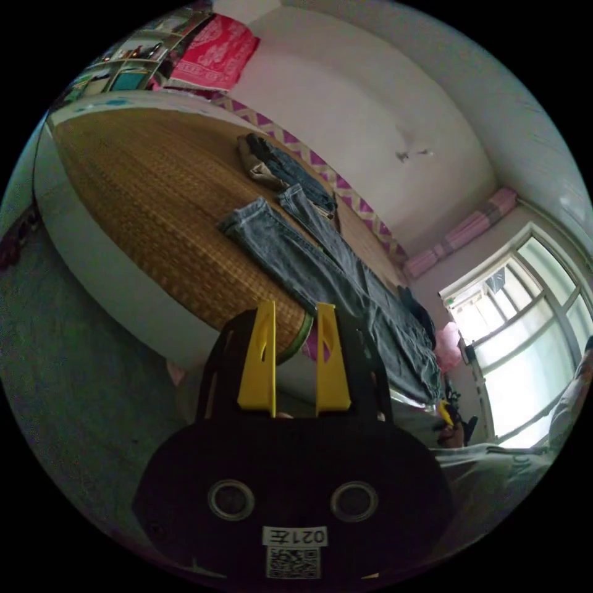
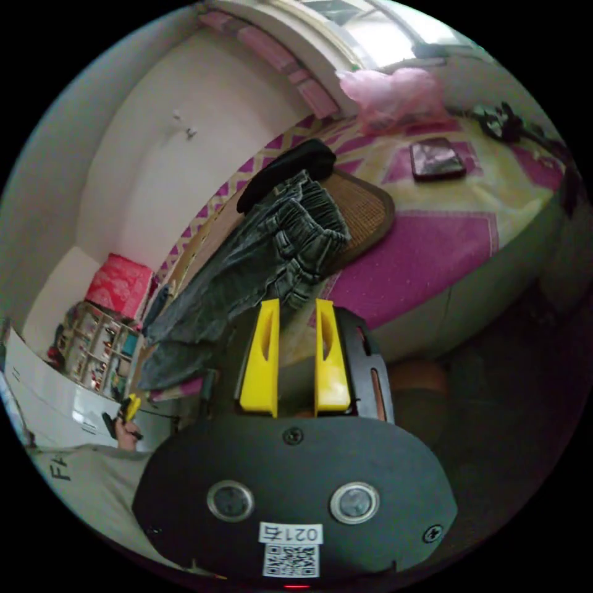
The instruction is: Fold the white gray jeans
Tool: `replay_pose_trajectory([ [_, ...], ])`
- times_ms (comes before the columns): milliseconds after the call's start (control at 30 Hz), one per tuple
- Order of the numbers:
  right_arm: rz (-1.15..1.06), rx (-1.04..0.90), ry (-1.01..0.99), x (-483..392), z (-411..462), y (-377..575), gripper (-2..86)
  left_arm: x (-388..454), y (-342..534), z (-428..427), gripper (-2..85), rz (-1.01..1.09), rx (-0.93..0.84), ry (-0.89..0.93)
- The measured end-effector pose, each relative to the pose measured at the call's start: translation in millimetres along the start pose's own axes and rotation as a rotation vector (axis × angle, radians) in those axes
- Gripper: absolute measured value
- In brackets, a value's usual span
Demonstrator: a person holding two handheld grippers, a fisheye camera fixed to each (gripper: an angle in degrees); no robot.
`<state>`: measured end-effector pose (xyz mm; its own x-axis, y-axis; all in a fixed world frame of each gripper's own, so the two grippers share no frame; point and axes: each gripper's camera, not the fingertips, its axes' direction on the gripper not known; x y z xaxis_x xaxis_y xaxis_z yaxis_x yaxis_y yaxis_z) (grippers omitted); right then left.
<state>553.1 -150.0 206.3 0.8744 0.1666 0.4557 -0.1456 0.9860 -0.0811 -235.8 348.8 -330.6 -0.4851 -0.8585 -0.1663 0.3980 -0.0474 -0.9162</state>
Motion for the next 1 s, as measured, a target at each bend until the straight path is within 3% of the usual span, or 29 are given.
replay_pose_trajectory([
  [133,0.11,-0.034,-0.148,25,11,-14,8.5,-8,-6,7,10.0,-0.04,0.005,-0.003],
  [767,0.126,-0.037,-0.164,60,-5,-41,7.1,-36,-78,41,7.4,-0.14,0.008,-0.03],
  [1000,0.186,-0.025,-0.263,71,13,-40,0.5,-32,-91,62,-0.5,-0.156,-0.01,-0.054],
])
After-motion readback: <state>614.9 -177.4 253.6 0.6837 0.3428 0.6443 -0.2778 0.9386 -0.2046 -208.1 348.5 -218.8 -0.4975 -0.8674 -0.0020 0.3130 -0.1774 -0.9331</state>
